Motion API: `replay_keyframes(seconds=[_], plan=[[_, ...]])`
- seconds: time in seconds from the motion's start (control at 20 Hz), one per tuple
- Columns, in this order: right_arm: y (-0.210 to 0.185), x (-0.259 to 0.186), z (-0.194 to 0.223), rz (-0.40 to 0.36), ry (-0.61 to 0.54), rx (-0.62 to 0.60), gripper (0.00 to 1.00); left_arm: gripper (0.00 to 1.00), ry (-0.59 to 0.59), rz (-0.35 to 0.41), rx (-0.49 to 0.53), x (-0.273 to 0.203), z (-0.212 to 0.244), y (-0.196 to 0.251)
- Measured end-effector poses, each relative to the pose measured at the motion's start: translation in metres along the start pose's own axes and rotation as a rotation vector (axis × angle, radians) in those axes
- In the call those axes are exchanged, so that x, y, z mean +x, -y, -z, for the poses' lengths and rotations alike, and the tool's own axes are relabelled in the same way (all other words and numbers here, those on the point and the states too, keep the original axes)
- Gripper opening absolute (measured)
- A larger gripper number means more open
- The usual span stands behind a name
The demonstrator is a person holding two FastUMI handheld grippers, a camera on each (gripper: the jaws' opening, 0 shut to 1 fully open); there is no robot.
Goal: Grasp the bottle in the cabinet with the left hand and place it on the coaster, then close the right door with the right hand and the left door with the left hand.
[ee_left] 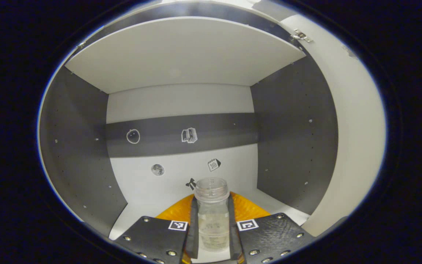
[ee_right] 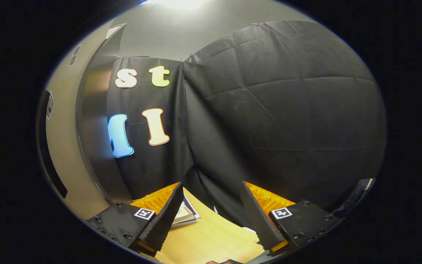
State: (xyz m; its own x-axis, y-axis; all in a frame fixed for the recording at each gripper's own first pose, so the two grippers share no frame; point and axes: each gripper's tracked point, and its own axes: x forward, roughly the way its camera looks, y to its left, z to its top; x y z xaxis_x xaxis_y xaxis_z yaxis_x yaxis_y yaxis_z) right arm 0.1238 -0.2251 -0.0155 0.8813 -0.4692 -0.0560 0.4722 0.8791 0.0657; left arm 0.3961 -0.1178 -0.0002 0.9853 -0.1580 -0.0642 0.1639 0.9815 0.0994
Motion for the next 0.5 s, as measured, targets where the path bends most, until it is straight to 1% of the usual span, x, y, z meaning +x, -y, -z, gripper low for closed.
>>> replay_keyframes(seconds=[0.05, 0.1, 0.15, 0.2, 0.3, 0.35, 0.4, 0.45, 0.5], plan=[[0.001, -0.001, 0.0, 0.0, 0.0, 0.0, 0.99, 0.31, 0.006, 0.001, 0.004, -0.004, -0.003, -0.001], [0.001, -0.003, 0.0, -0.002, -0.001, 0.003, 1.0, 0.34, 0.009, 0.0, 0.006, -0.009, -0.006, -0.003], [0.0, -0.005, 0.001, -0.006, -0.002, 0.006, 0.99, 0.34, 0.014, 0.005, 0.002, -0.015, -0.009, -0.002], [0.0, -0.007, 0.001, -0.009, -0.005, 0.006, 1.0, 0.31, 0.018, 0.019, -0.008, -0.021, -0.013, 0.0], [-0.001, -0.012, 0.001, -0.015, -0.007, 0.003, 1.0, 0.31, 0.028, 0.046, -0.026, -0.036, -0.019, 0.002], [-0.002, -0.015, 0.001, -0.02, -0.006, 0.001, 1.0, 0.36, 0.035, 0.046, -0.029, -0.044, -0.022, -0.001], [-0.004, -0.018, 0.0, -0.027, -0.006, 0.0, 1.0, 0.34, 0.04, 0.046, -0.032, -0.051, -0.026, -0.004], [-0.006, -0.021, 0.0, -0.034, -0.006, -0.002, 0.99, 0.34, 0.044, 0.048, -0.041, -0.06, -0.03, -0.004], [-0.007, -0.024, 0.0, -0.04, -0.005, -0.003, 0.96, 0.34, 0.049, 0.048, -0.051, -0.069, -0.032, -0.007]])
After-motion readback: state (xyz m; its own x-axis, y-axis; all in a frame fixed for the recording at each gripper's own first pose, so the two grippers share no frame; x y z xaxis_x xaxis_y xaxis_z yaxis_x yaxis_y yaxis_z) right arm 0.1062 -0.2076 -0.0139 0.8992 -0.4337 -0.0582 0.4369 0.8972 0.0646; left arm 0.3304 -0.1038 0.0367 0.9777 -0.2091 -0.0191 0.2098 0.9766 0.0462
